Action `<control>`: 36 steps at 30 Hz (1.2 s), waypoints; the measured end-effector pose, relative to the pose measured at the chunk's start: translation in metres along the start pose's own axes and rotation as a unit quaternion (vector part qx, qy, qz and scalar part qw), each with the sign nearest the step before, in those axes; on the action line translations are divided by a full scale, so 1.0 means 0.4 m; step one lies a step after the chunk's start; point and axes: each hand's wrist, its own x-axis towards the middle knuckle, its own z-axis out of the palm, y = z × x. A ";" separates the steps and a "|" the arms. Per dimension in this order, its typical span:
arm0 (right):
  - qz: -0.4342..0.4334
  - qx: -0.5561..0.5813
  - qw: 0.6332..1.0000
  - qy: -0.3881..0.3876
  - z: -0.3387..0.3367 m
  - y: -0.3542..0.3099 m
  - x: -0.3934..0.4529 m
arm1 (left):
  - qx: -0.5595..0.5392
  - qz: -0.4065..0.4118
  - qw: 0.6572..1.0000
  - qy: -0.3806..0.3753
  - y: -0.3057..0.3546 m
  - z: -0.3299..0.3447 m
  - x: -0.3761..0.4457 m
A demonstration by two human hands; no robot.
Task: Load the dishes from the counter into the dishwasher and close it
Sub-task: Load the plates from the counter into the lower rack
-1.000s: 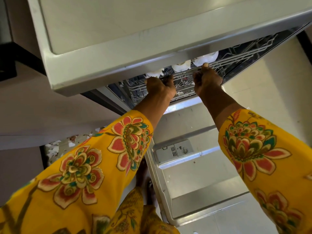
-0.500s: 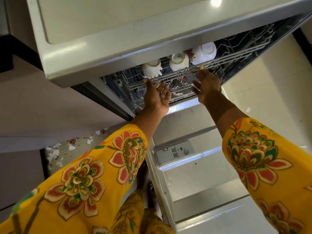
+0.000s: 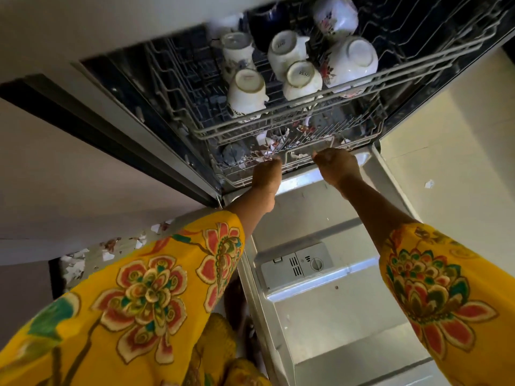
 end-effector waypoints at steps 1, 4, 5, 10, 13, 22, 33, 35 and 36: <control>-0.023 -0.029 0.999 0.002 0.016 0.008 0.015 | 0.085 0.028 0.996 0.003 -0.010 0.009 0.028; -0.073 -0.069 0.995 0.010 0.074 0.037 0.077 | 0.301 0.128 0.945 -0.020 -0.031 0.033 0.089; -0.087 -0.081 0.993 0.008 0.092 0.044 0.097 | 0.337 0.150 0.929 -0.023 -0.033 0.039 0.107; -0.138 -0.105 0.985 -0.019 0.156 0.066 0.182 | 0.294 0.153 0.941 -0.069 -0.024 0.066 0.181; -0.144 -0.170 0.974 -0.043 0.198 0.094 0.225 | 0.296 0.141 0.939 -0.101 -0.027 0.075 0.214; -0.153 -0.228 0.961 0.040 0.203 0.111 0.187 | 0.362 0.163 0.911 -0.115 -0.052 0.074 0.206; -0.118 -0.147 0.982 0.019 0.160 0.188 -0.001 | 0.309 0.112 0.935 -0.131 -0.203 0.118 0.082; -0.102 -0.152 0.983 0.001 0.153 0.197 -0.024 | 0.296 0.106 0.939 -0.137 -0.225 0.124 0.061; -0.093 -0.156 0.983 -0.008 0.149 0.201 -0.036 | 0.293 0.102 0.940 -0.141 -0.235 0.127 0.050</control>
